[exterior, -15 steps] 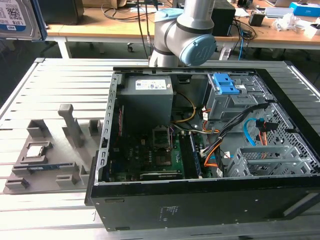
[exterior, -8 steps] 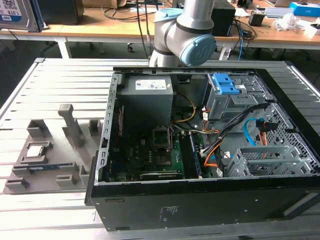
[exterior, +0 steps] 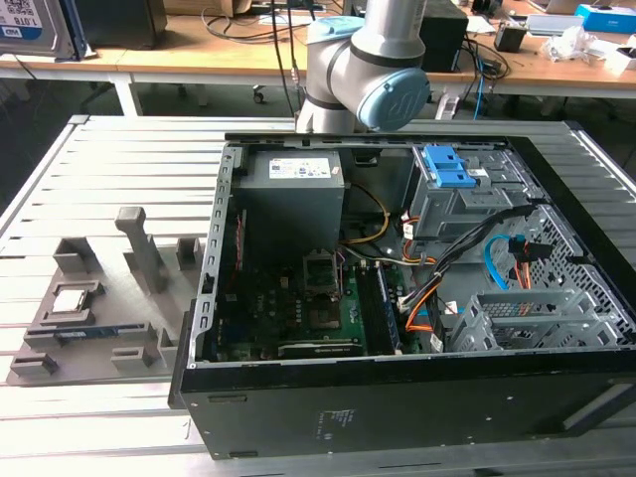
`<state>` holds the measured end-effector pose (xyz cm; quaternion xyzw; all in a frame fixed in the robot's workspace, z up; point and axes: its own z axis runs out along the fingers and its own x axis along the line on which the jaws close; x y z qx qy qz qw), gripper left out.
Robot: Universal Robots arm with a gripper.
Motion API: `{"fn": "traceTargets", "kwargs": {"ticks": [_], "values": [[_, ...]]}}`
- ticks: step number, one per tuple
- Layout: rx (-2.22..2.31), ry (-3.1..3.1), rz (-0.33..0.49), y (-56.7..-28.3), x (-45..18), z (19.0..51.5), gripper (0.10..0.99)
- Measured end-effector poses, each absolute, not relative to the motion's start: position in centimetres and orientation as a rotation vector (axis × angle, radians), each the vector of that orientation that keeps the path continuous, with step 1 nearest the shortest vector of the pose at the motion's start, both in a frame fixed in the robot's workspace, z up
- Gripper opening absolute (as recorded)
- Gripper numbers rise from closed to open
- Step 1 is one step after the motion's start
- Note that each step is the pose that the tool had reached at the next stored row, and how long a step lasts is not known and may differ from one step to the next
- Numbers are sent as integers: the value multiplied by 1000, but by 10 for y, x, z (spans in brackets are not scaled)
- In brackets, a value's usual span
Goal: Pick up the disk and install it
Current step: 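Pick up the disk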
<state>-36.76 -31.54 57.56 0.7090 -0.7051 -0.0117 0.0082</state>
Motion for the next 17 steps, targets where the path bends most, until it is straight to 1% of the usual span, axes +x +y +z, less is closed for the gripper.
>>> {"fn": "traceTargets", "kwargs": {"ticks": [6, 17], "values": [[2215, -2203, -38, -315, -330, 576, 365], [2214, -2202, -41, -315, -290, 576, 365]]}}
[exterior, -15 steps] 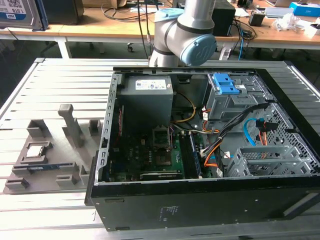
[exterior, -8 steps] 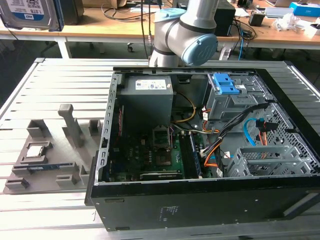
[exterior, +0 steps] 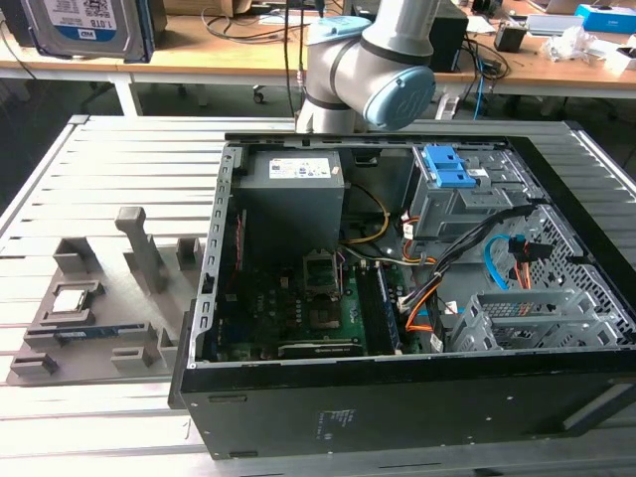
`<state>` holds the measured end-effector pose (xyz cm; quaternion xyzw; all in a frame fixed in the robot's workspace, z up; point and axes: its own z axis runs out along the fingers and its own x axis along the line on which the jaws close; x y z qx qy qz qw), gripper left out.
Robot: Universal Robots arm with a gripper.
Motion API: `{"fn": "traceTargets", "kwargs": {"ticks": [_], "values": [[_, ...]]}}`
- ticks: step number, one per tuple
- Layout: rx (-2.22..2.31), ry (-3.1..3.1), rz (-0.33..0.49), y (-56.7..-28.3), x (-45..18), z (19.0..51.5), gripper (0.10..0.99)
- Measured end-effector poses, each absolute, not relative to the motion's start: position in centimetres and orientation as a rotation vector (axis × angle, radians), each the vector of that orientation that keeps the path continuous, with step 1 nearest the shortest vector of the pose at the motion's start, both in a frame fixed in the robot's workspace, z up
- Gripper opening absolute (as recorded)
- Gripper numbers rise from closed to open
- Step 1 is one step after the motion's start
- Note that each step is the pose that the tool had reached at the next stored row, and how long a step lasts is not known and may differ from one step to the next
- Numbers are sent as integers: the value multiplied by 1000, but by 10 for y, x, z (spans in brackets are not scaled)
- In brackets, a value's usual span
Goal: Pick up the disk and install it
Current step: 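Pick up the disk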
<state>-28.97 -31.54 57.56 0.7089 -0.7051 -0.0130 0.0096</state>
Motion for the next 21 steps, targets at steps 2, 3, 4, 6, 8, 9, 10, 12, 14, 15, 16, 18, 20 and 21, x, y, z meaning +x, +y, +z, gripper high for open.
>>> {"fn": "traceTargets", "kwargs": {"ticks": [2, 3, 4, 6, 8, 9, 10, 12, 14, 15, 16, 18, 20, 21], "values": [[2213, -2201, -41, -315, -278, 576, 365], [2213, -2201, -42, -315, -273, 576, 365], [2213, -2201, -42, -315, -270, 576, 365], [2213, -2201, -42, -315, -266, 575, 365], [2212, -2201, -43, -315, -261, 575, 365], [2212, -2201, -43, -315, -255, 575, 365], [2212, -2201, -43, -315, -252, 575, 365], [2212, -2201, -43, -315, -245, 575, 365], [2212, -2200, -43, -315, -238, 575, 365], [2212, -2201, -43, -315, -234, 575, 365], [2212, -2201, -43, -315, -230, 575, 365], [2212, -2200, -43, -315, -222, 575, 365], [2212, -2200, -43, -315, -212, 575, 365], [2212, -2201, -43, -315, -209, 575, 365]]}}
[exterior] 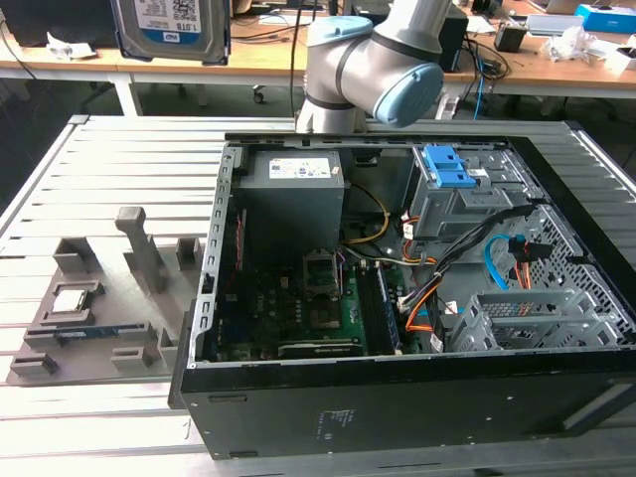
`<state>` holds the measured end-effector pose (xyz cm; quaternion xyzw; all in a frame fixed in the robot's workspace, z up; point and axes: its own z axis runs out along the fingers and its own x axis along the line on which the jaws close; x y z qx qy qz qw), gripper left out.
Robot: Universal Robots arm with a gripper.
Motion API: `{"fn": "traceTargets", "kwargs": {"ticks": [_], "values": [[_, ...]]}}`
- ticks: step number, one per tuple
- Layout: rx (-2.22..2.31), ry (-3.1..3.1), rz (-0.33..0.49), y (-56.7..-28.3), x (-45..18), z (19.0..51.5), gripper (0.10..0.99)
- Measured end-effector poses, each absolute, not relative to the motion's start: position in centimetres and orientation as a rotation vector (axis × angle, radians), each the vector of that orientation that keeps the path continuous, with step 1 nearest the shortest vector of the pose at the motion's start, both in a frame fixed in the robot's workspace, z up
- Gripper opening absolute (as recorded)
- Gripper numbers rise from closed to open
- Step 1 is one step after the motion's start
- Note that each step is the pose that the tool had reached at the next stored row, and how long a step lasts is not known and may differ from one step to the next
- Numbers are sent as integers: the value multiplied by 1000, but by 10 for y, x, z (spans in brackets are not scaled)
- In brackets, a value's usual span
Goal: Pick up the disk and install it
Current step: 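Pick up the disk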
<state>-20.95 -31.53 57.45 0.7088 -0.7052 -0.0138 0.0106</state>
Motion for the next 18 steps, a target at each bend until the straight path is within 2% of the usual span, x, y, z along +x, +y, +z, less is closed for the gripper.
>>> {"fn": "traceTargets", "kwargs": {"ticks": [18], "values": [[2212, -2200, -44, -316, -173, 571, 365]]}}
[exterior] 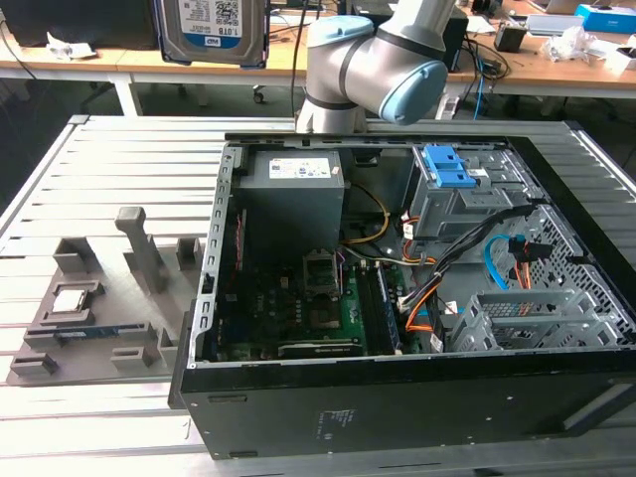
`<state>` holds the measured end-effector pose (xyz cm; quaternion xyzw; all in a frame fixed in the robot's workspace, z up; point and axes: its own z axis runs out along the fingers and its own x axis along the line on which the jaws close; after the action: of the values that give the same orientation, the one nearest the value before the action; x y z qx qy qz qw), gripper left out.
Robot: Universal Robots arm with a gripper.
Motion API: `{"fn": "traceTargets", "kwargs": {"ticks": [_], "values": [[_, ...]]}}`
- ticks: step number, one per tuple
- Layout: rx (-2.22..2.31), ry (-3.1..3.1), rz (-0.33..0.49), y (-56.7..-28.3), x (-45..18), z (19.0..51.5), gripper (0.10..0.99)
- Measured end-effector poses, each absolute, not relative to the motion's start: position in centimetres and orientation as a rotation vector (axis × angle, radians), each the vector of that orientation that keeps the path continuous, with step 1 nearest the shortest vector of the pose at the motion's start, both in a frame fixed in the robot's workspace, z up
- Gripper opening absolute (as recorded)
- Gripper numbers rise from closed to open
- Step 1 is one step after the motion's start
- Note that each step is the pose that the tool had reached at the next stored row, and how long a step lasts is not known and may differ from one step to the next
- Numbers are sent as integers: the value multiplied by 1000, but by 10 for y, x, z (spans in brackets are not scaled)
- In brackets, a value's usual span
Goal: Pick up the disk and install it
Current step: 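Pick up the disk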
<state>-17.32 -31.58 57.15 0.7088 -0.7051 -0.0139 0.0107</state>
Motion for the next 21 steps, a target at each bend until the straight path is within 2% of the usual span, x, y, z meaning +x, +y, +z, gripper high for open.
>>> {"fn": "traceTargets", "kwargs": {"ticks": [21], "values": [[2212, -2200, -44, -317, -155, 557, 365]]}}
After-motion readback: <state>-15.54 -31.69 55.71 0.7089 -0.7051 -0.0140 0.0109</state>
